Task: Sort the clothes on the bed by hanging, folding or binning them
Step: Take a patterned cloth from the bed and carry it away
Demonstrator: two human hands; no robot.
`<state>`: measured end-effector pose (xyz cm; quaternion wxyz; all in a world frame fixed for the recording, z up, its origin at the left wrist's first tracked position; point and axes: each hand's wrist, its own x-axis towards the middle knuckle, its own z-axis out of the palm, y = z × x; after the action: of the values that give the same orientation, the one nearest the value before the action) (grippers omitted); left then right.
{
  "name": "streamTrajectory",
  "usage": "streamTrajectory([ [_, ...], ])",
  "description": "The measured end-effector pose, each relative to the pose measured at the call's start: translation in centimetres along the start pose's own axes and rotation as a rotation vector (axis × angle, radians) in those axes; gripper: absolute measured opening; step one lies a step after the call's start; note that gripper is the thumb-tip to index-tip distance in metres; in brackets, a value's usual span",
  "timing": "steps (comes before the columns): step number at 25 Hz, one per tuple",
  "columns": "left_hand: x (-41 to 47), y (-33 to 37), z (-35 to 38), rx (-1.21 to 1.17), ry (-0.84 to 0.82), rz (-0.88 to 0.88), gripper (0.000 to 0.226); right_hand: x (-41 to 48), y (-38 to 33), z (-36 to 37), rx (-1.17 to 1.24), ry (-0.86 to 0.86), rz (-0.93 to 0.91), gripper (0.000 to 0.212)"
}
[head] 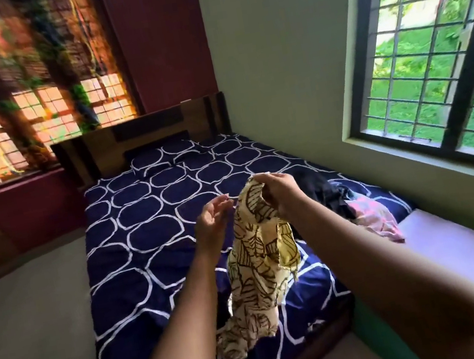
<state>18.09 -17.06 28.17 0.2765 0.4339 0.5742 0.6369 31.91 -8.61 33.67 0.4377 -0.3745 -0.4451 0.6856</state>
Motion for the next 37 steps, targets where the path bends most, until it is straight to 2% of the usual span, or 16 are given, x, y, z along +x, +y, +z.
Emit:
streamTrajectory([
  [2,-1.4,0.6,0.3,0.018,-0.242,0.011,0.067,-0.8,0.2,-0.3,0.113,0.086,0.024,0.009],
  [4,-2.6,1.4,1.3,0.107,-0.357,0.068,0.066,-1.6,-0.3,-0.7,0.188,0.148,0.034,0.009],
  [8,-3.6,3.4,3.4,0.130,-0.051,0.147,0.037,-3.1,-1.3,-2.2,0.165,0.172,0.049,0.016],
  [10,-3.5,4.8,4.4,0.108,0.012,0.115,0.035,-3.8,-1.6,-3.5,0.166,0.136,0.054,0.016],
  [12,-3.4,6.5,6.1,0.196,0.040,0.179,0.040,-4.6,-2.3,-5.1,0.139,0.069,0.029,0.022],
  [15,-3.3,10.0,9.2,0.231,0.109,0.238,0.027,-6.7,-3.3,-8.1,-0.114,0.055,-0.108,0.043],
  [18,-2.8,12.1,12.4,0.271,0.149,0.273,0.025,-9.6,-3.2,-11.4,-0.351,-0.052,-0.235,0.036],
  [20,-2.6,13.4,14.6,0.265,0.159,0.287,0.024,-11.3,-2.4,-13.9,-0.551,-0.166,-0.169,0.022],
  [23,-2.2,15.3,17.2,0.226,0.209,0.280,0.022,-11.7,-0.5,-18.0,-1.095,-0.293,-0.148,0.036],
  [25,-1.6,16.1,18.1,0.249,0.266,0.258,0.023,-11.3,-0.9,-21.0,-1.237,-0.204,-0.317,0.051],
  [27,-0.9,15.8,18.6,0.264,0.302,0.221,0.025,-10.9,-2.7,-24.7,-1.050,0.006,-0.408,0.069],
  [29,-0.7,15.2,19.1,0.257,0.293,0.187,0.027,-10.7,-5.5,-28.1,-1.001,0.171,-0.481,0.054],
  [31,-1.1,14.5,19.8,0.269,0.252,0.176,0.034,-10.6,-8.7,-30.7,-1.156,0.325,-0.559,0.034],
  [33,-1.2,14.1,20.5,0.252,0.214,0.171,0.044,-10.0,-11.0,-32.6,-1.223,0.467,-0.684,0.026],
  [35,-1.2,14.3,21.5,0.236,0.152,0.157,0.037,-10.2,-12.6,-34.1,-1.245,0.564,-0.691,0.021],
  [37,-1.5,14.6,22.5,0.170,0.060,0.154,0.021,-11.1,-14.2,-34.4,-1.131,0.627,-0.666,0.019],
])
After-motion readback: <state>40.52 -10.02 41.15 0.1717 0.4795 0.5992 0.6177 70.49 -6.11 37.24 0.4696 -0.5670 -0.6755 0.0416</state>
